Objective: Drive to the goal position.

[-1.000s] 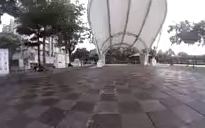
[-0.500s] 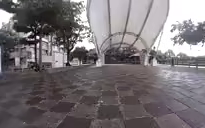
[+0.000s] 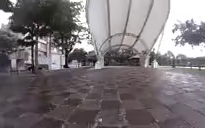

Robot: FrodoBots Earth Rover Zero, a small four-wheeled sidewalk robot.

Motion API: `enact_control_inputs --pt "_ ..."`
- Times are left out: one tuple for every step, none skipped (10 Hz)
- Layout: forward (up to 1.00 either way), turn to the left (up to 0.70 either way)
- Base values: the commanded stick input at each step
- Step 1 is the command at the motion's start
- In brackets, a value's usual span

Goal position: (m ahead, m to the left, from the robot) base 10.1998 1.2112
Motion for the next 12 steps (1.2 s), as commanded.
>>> enact_control_inputs --pt "1.0 -0.01" --pt "1.0 -0.01" --pt "1.0 -0.01" --pt "1.0 -0.01" --pt "1.0 -0.01" --pt "1.0 -0.01" --pt "1.0 -0.01" --pt "1.0 -0.01" --pt "1.0 -0.01" --pt "1.0 -0.01" --pt "1.0 -0.01" --pt "1.0 -0.01"
